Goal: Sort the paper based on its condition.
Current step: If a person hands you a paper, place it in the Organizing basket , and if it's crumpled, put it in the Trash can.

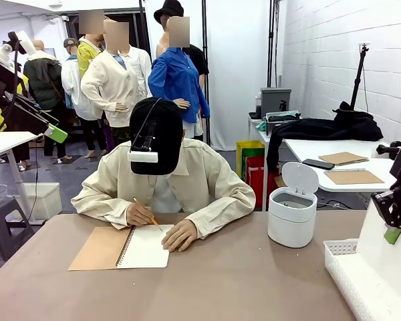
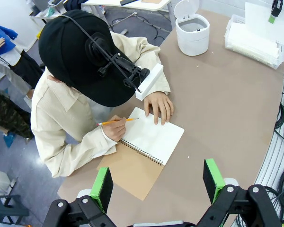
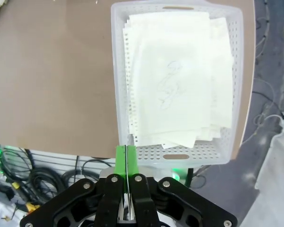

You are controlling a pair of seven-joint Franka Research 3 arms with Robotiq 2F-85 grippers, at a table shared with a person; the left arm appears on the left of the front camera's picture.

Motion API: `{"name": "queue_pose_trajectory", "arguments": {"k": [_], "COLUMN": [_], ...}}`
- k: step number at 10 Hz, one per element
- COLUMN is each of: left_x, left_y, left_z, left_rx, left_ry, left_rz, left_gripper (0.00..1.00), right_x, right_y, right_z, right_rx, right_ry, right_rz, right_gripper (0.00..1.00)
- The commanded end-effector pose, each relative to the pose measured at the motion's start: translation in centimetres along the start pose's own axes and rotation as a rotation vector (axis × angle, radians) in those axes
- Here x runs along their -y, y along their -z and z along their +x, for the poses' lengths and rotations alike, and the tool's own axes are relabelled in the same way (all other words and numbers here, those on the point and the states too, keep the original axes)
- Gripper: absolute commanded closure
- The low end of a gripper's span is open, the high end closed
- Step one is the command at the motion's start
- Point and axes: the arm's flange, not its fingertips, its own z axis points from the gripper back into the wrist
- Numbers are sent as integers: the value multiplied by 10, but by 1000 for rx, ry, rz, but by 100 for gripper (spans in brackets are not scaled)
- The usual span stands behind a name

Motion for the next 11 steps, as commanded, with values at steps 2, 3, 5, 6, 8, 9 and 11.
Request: {"name": "queue_pose_trajectory", "arguments": {"k": [2,3,5,6,8,9,11], "left_x": [-1,-1,-1,-1,-1,-1,-1], "left_y": [-1,-1,-1,-1,-1,-1,-1], "left_z": [0,0,0,0,0,0,0], "left_rx": [3,3,3,3,3,3,3], "left_ry": [-1,-1,-1,-1,-1,-1,-1], "left_rz": [-2,-2,-2,-2,-2,-2,-2], "left_gripper": [0,0,0,0,0,0,0], "right_x": [0,0,10,16,29,32,38], "right_y": [0,15,36,44,66,75,103], "right_z": [0,3,5,5,7,5,-12], "right_rx": [0,-11,16,8,-10,-29,-22], "right_ry": [0,-19,-56,-35,-55,-54,-31], "right_rz": [0,46,115,136,156,172,105], "right_gripper": [100,100,100,100,100,100,100]}}
